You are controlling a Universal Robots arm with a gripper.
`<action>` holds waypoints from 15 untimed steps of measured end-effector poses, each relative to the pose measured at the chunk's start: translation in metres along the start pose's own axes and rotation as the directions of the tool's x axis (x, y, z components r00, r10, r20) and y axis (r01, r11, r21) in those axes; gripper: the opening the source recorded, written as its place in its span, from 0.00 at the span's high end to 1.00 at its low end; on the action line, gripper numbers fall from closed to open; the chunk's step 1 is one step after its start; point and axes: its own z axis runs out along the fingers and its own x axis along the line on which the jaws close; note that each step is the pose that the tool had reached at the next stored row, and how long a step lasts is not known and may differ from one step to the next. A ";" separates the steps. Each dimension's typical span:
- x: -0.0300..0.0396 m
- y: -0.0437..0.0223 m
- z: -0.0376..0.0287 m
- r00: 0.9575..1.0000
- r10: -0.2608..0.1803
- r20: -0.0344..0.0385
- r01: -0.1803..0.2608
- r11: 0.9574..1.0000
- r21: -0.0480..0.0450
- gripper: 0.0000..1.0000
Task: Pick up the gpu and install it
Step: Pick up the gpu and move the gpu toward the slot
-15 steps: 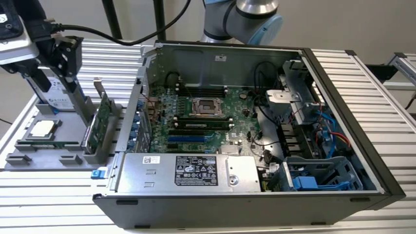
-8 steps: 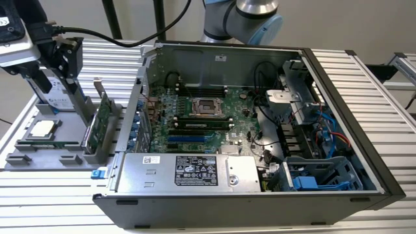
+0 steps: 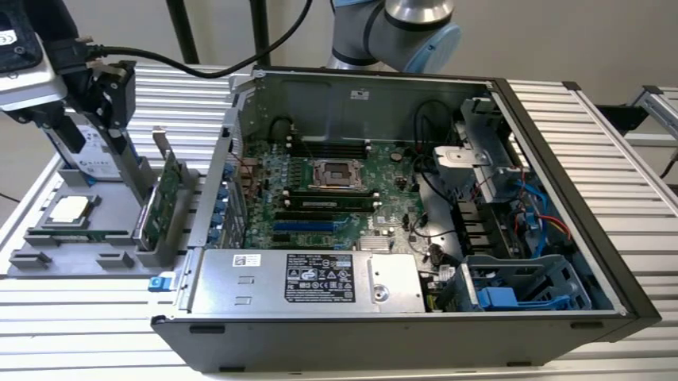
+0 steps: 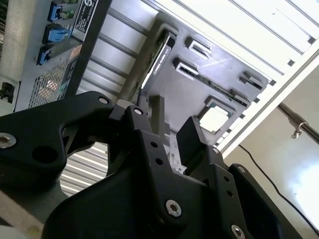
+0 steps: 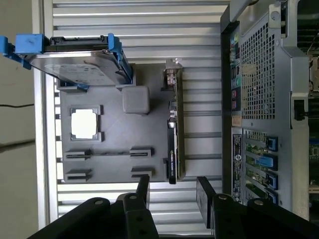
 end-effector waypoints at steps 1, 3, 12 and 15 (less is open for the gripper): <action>0.0000 0.0000 0.0005 1.000 0.000 0.000 0.000 1.000 0.000 0.00; 0.0000 -0.0001 0.0015 1.000 0.000 0.000 0.000 1.000 0.000 0.00; 0.0001 -0.0003 0.0066 1.000 0.000 0.000 0.000 1.000 0.000 0.00; 0.0001 -0.0004 0.0085 1.000 0.000 0.000 0.000 1.000 0.000 0.00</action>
